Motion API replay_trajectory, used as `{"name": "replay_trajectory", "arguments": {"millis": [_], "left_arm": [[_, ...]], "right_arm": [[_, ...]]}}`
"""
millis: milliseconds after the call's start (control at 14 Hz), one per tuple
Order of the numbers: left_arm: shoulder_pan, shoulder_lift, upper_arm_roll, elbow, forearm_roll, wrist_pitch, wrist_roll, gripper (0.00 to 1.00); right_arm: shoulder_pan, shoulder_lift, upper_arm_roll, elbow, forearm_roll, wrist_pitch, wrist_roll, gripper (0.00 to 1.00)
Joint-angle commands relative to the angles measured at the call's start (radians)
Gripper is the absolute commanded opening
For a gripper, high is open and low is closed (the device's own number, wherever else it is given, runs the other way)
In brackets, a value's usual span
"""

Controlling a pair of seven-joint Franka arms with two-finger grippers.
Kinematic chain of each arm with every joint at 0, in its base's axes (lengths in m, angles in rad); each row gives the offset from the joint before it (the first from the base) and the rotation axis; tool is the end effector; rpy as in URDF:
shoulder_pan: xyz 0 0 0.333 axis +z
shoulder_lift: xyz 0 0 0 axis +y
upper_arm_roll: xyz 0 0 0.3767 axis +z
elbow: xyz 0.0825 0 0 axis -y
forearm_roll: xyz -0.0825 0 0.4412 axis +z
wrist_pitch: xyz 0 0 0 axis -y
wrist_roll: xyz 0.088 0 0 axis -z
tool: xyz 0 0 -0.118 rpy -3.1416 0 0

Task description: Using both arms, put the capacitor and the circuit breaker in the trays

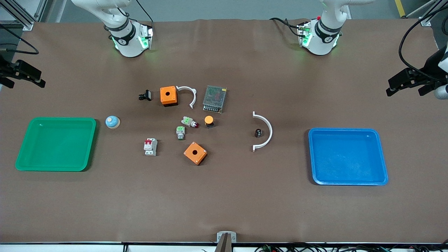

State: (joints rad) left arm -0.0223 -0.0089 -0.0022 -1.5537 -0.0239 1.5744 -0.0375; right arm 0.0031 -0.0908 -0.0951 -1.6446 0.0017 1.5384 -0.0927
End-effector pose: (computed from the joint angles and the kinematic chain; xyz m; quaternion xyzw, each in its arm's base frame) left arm 0.6093 -0.0177 0.6890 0.9998 0.0064 0.0144 0.0124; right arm 0.5714 -0.0553 0.6860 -1.0000 -0.0006 0.0074 0.0059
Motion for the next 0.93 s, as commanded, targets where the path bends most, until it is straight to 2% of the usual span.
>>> {"name": "replay_trajectory", "arguments": {"millis": [0,571,857], "left_arm": [[-0.001,0.004,0.001,0.017,0.001,-0.002,-0.007,1.0],[-0.001,0.024,0.001,0.014,0.001,-0.011,-0.002,1.0],[-0.018,0.072,-0.007,0.001,-0.002,-0.017,-0.002,1.0]], "right_arm": [[-0.011,-0.02,0.009,-0.014,-0.002,-0.006,-0.007,1.0],[-0.012,-0.012,0.009,0.005,-0.002,-0.008,-0.002,1.0],[-0.011,0.055,0.009,0.031,-0.005,0.005,-0.001,1.0]]}}
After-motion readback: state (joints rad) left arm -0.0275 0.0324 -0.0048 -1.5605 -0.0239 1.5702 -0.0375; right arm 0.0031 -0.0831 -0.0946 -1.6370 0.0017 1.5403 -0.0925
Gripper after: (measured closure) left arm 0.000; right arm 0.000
